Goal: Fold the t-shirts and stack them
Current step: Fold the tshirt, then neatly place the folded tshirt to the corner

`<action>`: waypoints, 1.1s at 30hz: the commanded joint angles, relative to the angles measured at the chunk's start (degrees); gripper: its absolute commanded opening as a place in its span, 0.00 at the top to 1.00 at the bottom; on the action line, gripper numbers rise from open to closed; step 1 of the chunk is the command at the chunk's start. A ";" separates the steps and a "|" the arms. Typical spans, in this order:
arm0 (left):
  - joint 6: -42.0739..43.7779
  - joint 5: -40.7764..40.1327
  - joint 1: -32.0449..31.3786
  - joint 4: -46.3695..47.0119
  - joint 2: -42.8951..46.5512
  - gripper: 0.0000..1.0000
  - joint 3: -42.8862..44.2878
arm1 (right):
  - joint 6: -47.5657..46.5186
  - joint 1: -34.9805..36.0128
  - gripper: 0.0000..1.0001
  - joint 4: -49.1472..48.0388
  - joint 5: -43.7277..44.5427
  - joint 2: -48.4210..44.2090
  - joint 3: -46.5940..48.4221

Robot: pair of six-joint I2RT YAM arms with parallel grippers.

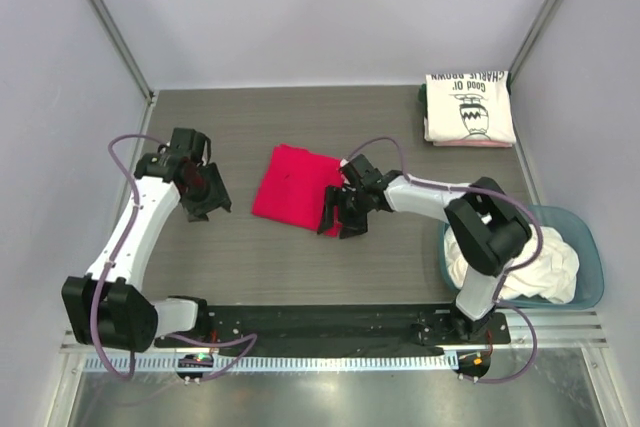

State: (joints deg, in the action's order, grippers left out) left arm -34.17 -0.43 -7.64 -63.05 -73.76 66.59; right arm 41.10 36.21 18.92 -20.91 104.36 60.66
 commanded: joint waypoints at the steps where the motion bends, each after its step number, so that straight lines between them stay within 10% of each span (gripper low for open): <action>1: 4.10 -2.91 0.08 -2.08 5.11 0.45 -0.05 | 0.12 1.50 0.23 3.92 4.36 -8.45 -1.87; 3: 5.34 -3.18 0.08 -1.82 7.30 0.45 -0.75 | -1.45 0.98 0.04 8.05 6.13 -11.97 0.31; 9: 6.75 -2.13 0.08 1.69 13.63 0.45 -4.88 | -5.94 -6.82 0.01 10.53 5.35 -11.82 5.86; 33: 0.07 -5.28 0.08 8.99 21.64 0.44 -12.09 | -13.06 -18.63 0.32 7.28 -1.86 19.82 28.37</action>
State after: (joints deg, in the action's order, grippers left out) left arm -33.15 -4.51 -7.64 -56.34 -51.90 54.72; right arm 30.50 18.09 27.11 -23.14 121.60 87.77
